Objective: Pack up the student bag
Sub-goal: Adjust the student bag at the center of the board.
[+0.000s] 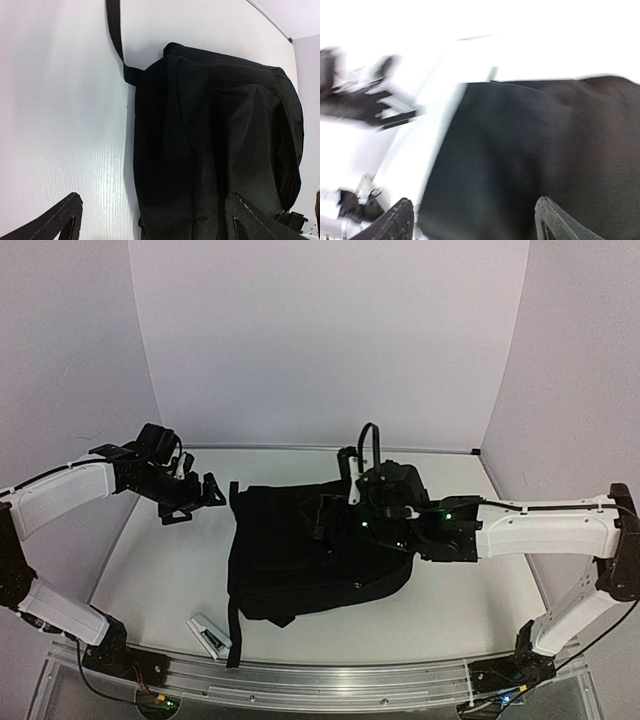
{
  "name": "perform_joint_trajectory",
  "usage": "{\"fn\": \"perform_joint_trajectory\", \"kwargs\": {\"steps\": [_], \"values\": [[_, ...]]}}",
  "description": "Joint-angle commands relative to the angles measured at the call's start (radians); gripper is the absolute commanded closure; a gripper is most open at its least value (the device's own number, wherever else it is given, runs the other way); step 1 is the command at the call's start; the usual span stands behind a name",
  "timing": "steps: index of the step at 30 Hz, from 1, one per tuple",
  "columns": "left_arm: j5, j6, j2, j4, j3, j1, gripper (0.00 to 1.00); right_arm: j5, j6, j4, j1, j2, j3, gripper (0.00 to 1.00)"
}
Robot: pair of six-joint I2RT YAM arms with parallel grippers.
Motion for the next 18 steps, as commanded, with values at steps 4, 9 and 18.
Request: {"fn": "perform_joint_trajectory", "kwargs": {"steps": [4,9,18], "values": [[0.125,0.060,-0.018,0.042,0.017,0.133,0.00,0.092,-0.218,-0.071,0.276,0.148,0.198,0.10],[0.139,0.041,-0.050,0.073,-0.011,0.179,0.00,0.060,-0.239,-0.115,0.382,0.389,0.385,0.07],[0.146,0.007,-0.109,0.098,-0.076,0.181,0.00,0.050,-0.277,-0.201,0.407,0.693,0.632,0.02]]}}
